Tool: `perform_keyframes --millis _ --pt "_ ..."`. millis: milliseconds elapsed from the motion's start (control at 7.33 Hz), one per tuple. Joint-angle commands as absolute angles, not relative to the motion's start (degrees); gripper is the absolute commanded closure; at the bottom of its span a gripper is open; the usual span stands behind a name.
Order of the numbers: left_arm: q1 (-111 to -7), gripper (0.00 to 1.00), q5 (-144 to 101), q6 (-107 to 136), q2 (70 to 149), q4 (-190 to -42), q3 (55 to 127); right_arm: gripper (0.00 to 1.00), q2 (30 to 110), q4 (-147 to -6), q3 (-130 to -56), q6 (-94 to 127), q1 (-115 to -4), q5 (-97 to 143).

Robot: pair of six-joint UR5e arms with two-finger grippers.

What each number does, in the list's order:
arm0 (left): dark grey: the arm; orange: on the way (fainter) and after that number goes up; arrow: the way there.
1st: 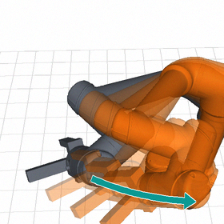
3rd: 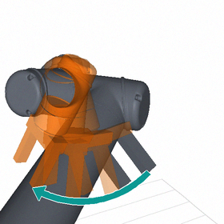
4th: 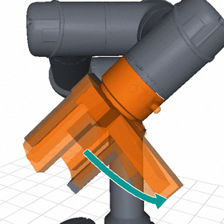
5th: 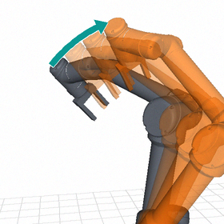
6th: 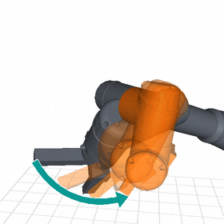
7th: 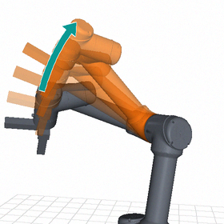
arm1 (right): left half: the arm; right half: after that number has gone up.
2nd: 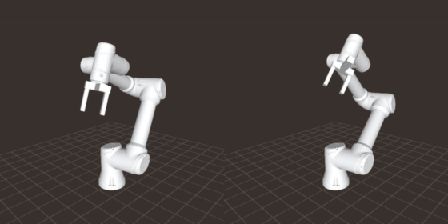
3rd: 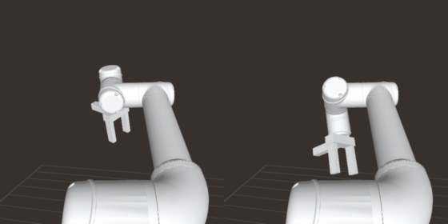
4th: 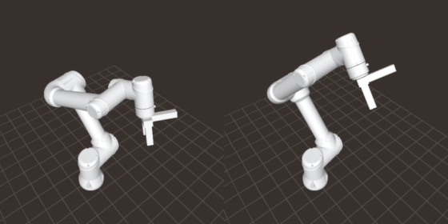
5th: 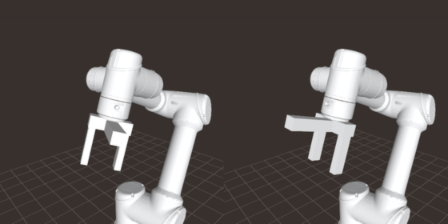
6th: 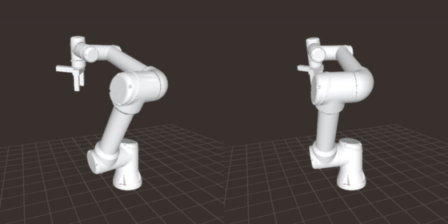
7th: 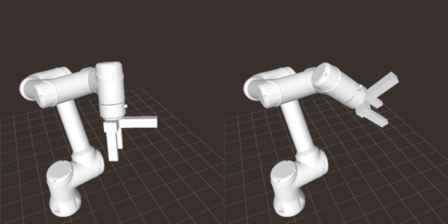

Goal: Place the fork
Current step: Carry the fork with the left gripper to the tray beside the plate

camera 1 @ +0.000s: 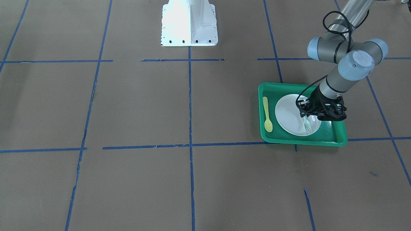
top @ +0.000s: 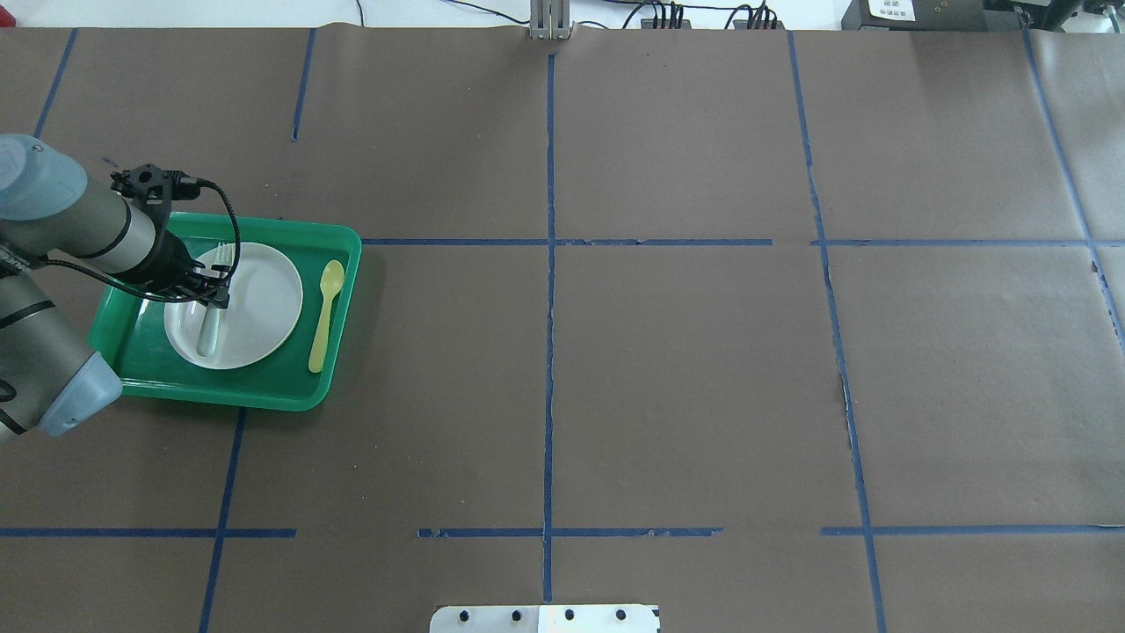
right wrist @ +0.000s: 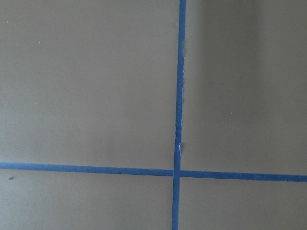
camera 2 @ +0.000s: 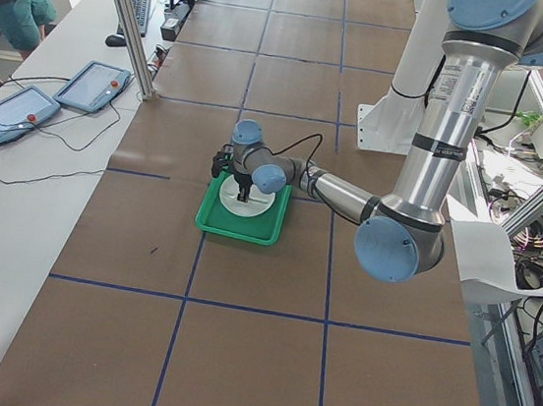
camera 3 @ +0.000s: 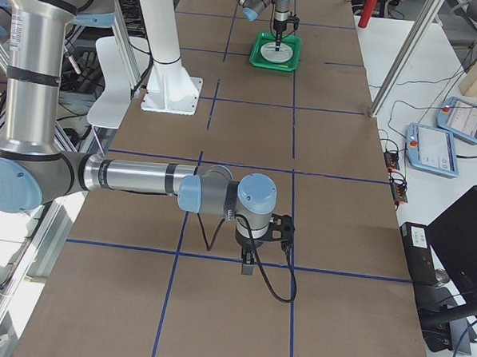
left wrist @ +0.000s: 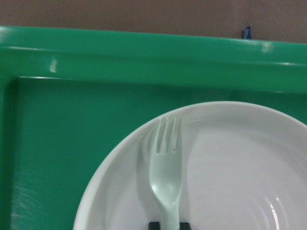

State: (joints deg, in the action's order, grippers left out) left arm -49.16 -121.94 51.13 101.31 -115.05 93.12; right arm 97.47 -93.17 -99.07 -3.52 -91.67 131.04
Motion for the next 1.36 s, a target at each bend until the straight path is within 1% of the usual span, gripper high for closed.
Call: perform_keyframes --millis 0,409,545,955,1091,1227 --pt "-51.1 1.0 -122.0 49.8 99.7 -113.6 97.5 0.0 97.5 -93.2 -99.1 -3.5 -91.7 131.0" --pt "-54.3 1.0 -121.5 40.5 97.0 -114.4 94.9 0.0 97.5 -93.2 -99.1 -3.5 -91.7 131.0" --pt "-54.3 1.0 -121.5 39.9 96.9 -114.5 93.5 0.0 97.5 -93.2 -99.1 -3.5 -91.7 131.0" --pt "-54.3 1.0 -121.6 40.0 94.4 -117.7 93.2 0.0 97.5 -93.2 -99.1 -3.5 -91.7 131.0" --pt "-54.3 0.34 -121.6 39.9 94.5 -117.8 93.3 0.0 97.5 -93.2 -99.1 -3.5 -91.7 131.0" --pt "-54.4 0.0 -121.7 40.2 94.5 -117.8 93.5 0.0 97.5 -93.2 -99.1 -3.5 -91.7 131.0"
